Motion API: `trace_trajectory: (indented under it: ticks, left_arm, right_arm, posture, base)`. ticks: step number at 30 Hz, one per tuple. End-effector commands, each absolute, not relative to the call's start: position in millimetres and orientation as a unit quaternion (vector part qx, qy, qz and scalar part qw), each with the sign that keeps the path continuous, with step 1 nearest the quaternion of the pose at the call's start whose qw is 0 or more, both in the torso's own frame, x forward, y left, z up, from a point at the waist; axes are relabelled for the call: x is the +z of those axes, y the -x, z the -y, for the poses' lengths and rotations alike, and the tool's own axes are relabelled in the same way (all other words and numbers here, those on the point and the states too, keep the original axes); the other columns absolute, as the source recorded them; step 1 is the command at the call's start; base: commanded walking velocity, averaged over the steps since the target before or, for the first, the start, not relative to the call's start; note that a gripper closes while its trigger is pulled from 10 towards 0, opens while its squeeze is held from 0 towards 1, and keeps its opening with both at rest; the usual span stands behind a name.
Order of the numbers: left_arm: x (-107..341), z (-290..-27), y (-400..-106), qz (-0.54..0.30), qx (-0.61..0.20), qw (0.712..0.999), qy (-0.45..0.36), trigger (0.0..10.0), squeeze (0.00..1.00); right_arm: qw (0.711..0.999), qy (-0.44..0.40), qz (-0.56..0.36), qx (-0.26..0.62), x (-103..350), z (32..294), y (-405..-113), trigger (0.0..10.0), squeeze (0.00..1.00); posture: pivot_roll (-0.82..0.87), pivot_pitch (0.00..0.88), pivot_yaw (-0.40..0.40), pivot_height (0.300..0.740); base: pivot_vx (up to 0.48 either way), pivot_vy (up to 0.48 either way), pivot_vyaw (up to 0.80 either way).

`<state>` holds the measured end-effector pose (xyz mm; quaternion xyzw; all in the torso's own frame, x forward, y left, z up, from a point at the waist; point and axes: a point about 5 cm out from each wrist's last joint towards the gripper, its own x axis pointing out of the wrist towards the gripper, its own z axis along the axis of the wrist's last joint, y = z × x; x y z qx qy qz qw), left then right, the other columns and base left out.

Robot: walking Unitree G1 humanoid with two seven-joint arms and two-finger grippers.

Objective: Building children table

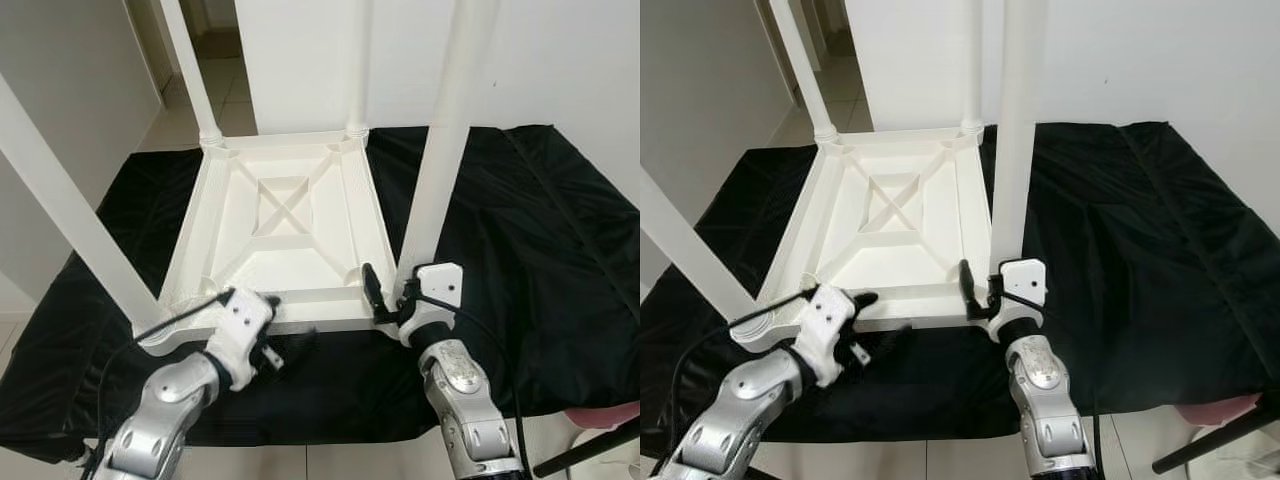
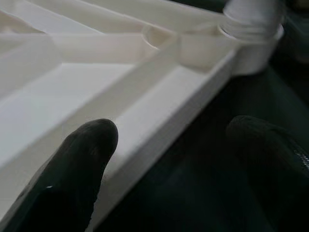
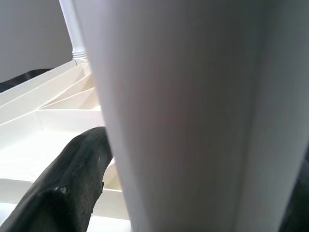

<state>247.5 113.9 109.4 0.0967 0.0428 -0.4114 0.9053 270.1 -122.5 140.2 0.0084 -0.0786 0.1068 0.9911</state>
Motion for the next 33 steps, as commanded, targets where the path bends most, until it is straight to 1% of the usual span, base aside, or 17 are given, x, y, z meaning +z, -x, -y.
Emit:
trace_trajectory:
  ticks: [1,10,11,19,24,27,28,29,30,31,33]
  left_arm:
    - [102.3,-117.6,-247.0,-0.058,-0.418,0.9,-0.112,10.0,0.0]
    - [98.7,-120.8,-261.1,-0.072,-0.414,0.898,-0.132,10.0,0.0]
    - [98.3,-123.9,-272.4,-0.091,-0.395,0.903,-0.14,10.0,0.0]
    - [95.9,-128.4,-289.5,-0.11,-0.377,0.905,-0.164,10.0,0.0]
    - [97.4,-127.8,-294.7,-0.121,-0.398,0.895,-0.162,10.0,0.0]
    - [99.7,-131.6,-292.2,-0.14,-0.438,0.878,-0.134,10.0,0.0]
    - [99.7,-131.6,-292.2,-0.14,-0.438,0.878,-0.134,10.0,0.0]
    - [99.0,-135.2,-293.5,-0.144,-0.435,0.878,-0.139,6.7,0.0]
    - [98.6,-138.2,-295.0,-0.146,-0.43,0.879,-0.143,4.2,0.0]
    - [98.5,-141.8,-295.4,-0.147,-0.428,0.88,-0.145,0.8,0.0]
    - [98.6,-143.9,-295.4,-0.147,-0.427,0.88,-0.146,0.8,0.0]
  right_arm:
    - [0.991,-0.011,0.077,0.112,138.4,120.7,-267.4,10.0,0.0]
    - [0.991,-0.011,0.078,0.111,139.9,121.3,-268.2,10.0,0.0]
    - [0.991,-0.011,0.079,0.11,140.8,121.5,-269.1,10.0,0.0]
    - [0.991,-0.01,0.079,0.107,141.0,121.6,-268.8,10.0,0.0]
    - [0.991,-0.01,0.076,0.107,139.3,121.0,-267.7,10.0,0.0]
    - [0.991,-0.01,0.075,0.106,139.1,120.7,-267.7,10.0,0.0]
    - [0.991,-0.01,0.075,0.106,139.1,120.7,-267.7,10.0,0.0]
    - [0.992,-0.01,0.076,0.105,139.0,121.1,-267.9,10.0,0.0]
    - [0.992,-0.009,0.076,0.104,139.1,121.2,-268.1,10.0,0.0]
    - [0.992,-0.009,0.076,0.103,138.8,121.3,-268.2,10.0,0.0]
    - [0.992,-0.009,0.076,0.103,138.7,121.3,-268.2,10.0,0.0]
  posture:
    - [-0.03,0.034,0.082,0.74]
    - [-0.04,0.037,0.087,0.74]
    - [-0.04,0.048,0.088,0.74]
    - [-0.05,0.054,0.094,0.74]
    - [-0.05,0.057,0.1,0.74]
    - [-0.05,0.057,0.108,0.74]
    - [-0.05,0.057,0.108,0.74]
    - [-0.05,0.057,0.108,0.74]
    - [-0.05,0.059,0.112,0.74]
    - [-0.05,0.059,0.112,0.74]
    - [-0.05,0.059,0.112,0.74]
  base:
    - [0.0,0.0,0.0]
    - [0.0,0.0,0.0]
    - [0.0,0.0,0.0]
    - [0.0,0.0,0.0]
    - [0.0,0.0,0.0]
    - [0.0,0.0,0.0]
    - [0.0,0.0,0.0]
    - [0.0,0.0,0.0]
    - [0.0,0.0,0.0]
    - [0.0,0.0,0.0]
    - [0.0,0.0,0.0]
